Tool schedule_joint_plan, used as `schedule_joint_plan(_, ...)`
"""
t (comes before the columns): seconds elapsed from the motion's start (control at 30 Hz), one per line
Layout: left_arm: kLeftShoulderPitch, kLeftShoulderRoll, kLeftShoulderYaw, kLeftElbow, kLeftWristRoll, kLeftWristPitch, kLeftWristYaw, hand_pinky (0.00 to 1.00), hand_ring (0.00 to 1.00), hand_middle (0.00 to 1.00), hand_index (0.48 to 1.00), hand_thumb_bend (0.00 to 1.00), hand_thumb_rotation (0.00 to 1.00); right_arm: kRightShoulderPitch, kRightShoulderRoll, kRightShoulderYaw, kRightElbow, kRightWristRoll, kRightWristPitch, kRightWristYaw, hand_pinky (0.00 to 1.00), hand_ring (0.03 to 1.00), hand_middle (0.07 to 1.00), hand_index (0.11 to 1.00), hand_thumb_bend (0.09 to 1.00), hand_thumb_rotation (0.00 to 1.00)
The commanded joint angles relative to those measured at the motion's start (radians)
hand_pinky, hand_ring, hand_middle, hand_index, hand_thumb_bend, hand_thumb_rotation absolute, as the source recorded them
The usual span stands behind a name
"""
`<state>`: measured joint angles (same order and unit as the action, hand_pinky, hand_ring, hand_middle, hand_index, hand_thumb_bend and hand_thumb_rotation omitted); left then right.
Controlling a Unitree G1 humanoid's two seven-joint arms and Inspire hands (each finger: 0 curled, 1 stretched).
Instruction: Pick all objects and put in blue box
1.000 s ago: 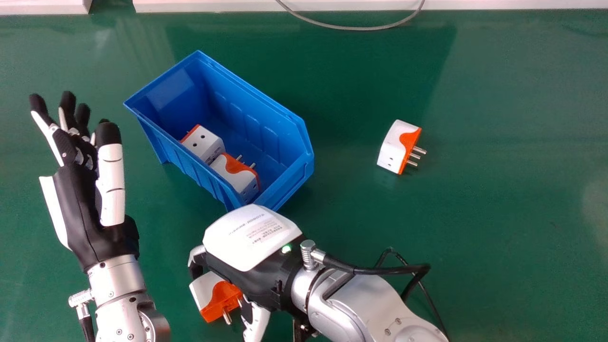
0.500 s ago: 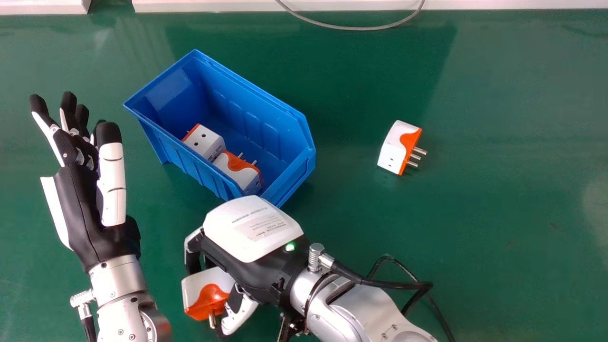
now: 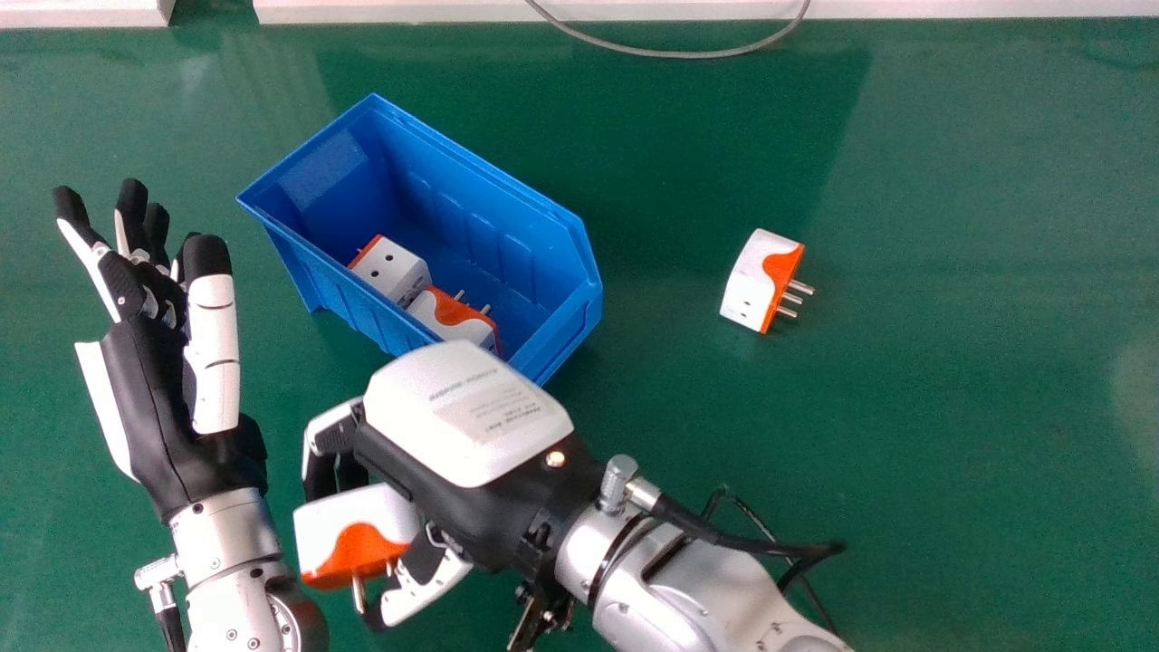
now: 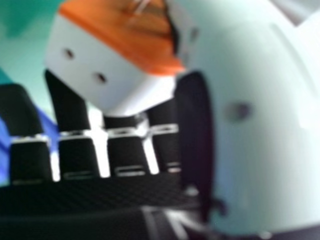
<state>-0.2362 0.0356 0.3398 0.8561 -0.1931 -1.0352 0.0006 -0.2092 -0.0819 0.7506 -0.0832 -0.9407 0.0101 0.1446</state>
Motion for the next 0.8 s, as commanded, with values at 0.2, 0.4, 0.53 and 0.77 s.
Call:
schedule_joint_plan(0.2,0.001,0.006,-0.001,0.000,-0.016,-0.008,-0.028,0.91,0.96,0.96,0.966,0.76,0.70,0.051,-0.039,-0.081,-0.284,0.042,-0.042,0.011,0.32,0.459,0.511,0.493,0.497,0.00)
schedule_joint_plan(0.4,0.006,0.014,-0.004,-0.011,0.014,-0.002,-0.010,0.91,0.97,0.97,0.974,0.77,0.70,0.081,-0.031,-0.144,-0.384,0.080,-0.095,-0.057,0.33,0.469,0.508,0.489,0.498,0.00)
schedule_joint_plan(0.53,-0.003,0.011,-0.001,0.003,0.007,-0.011,-0.012,0.91,0.97,0.97,0.978,0.77,0.71,0.066,-0.024,-0.201,-0.374,0.086,-0.137,-0.139,0.33,0.460,0.509,0.482,0.498,0.00)
schedule_joint_plan(0.77,-0.015,0.004,-0.001,0.010,-0.020,-0.012,-0.035,0.92,0.97,0.98,0.980,0.76,0.70,-0.044,-0.007,-0.316,-0.253,0.090,-0.141,-0.230,0.34,0.463,0.501,0.476,0.499,0.00)
